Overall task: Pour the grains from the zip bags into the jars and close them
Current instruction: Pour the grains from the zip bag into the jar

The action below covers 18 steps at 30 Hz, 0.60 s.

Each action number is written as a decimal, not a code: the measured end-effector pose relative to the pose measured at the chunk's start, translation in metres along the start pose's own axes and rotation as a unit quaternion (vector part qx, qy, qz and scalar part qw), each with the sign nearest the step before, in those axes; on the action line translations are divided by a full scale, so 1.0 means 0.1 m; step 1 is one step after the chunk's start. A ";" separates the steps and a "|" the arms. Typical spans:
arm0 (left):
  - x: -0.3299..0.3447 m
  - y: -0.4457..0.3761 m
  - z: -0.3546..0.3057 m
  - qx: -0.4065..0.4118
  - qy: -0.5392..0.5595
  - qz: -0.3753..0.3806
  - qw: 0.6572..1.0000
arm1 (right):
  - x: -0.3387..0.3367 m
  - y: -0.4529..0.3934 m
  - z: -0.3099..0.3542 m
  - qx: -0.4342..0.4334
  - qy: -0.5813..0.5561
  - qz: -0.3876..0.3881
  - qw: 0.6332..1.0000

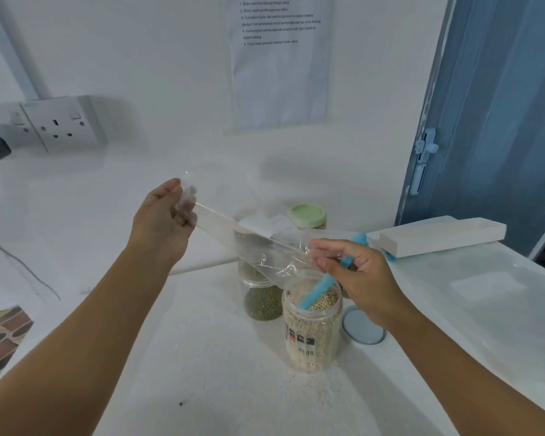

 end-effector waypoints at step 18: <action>0.19 -0.08 -0.30 0.080 -0.053 0.017 0.995 | -0.01 -0.03 -0.06 0.002 0.021 0.010 1.000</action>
Point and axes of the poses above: each hand's wrist, its own y-axis away from the middle knuckle, its own x-axis out of the palm, z = x × y, the point moved 8 cm from there along -y, towards the middle knuckle, and after that the axes turned 12 degrees about y, right-handed, at the moved point
